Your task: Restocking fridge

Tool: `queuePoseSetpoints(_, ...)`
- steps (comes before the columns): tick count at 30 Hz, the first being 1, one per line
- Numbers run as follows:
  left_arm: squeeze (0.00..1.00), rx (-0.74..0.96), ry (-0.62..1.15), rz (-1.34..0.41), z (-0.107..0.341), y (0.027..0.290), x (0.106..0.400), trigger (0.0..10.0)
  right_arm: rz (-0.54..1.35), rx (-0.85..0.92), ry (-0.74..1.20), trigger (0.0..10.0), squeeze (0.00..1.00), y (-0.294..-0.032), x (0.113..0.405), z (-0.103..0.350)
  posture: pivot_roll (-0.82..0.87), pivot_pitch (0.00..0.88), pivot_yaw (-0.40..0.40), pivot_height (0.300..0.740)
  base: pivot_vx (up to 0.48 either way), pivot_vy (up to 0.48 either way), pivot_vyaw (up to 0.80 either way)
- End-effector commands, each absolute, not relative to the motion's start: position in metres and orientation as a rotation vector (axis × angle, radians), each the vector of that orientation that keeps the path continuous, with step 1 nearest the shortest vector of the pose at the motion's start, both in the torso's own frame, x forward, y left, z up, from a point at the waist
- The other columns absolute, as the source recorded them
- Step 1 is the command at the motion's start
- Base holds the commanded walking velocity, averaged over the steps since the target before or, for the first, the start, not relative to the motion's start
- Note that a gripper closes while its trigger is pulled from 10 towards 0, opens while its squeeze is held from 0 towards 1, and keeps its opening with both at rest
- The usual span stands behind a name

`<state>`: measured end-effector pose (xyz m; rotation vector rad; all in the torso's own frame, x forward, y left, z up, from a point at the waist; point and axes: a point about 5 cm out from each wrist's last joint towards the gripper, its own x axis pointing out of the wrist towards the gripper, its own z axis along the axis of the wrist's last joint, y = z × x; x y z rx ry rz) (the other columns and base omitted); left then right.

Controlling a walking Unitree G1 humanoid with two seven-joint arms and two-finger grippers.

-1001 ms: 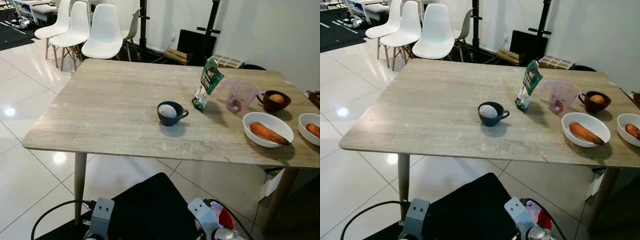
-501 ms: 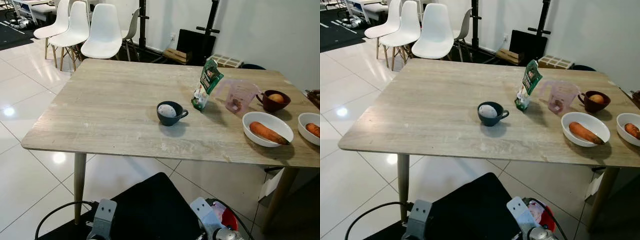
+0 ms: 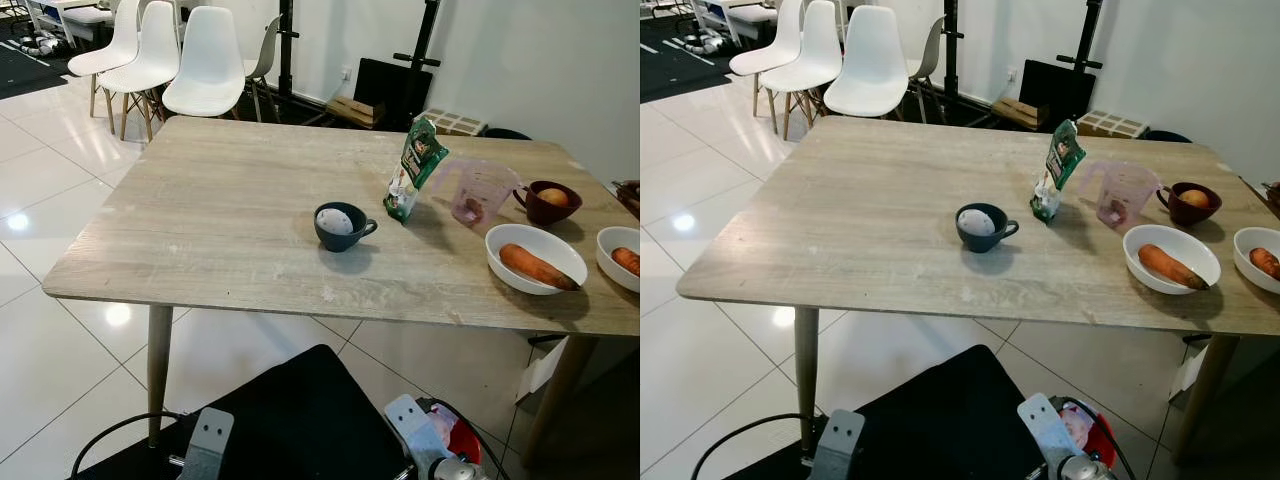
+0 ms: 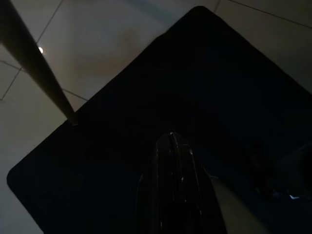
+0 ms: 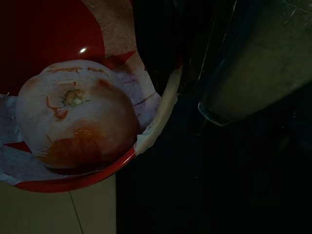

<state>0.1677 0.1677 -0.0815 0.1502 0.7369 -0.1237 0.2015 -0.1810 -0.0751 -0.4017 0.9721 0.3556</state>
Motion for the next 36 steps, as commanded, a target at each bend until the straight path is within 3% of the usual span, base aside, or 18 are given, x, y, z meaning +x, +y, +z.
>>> queuePoseSetpoints(1,0.00,0.126,0.756,-0.111,-0.0845,0.1633,0.1628,10.0,0.346,-0.384,0.960,10.0,0.00,-0.1811,0.2024,-0.0743,-0.09,0.048,-0.084,0.700,0.000,0.000,0.00)
queuePoseSetpoints(36,0.00,0.134,0.767,-0.120,-0.0860,0.1651,0.1594,10.0,0.313,-0.373,0.960,10.0,0.00,-0.1831,0.1996,-0.0757,-0.08,0.060,-0.069,0.700,0.000,0.000,-0.75)
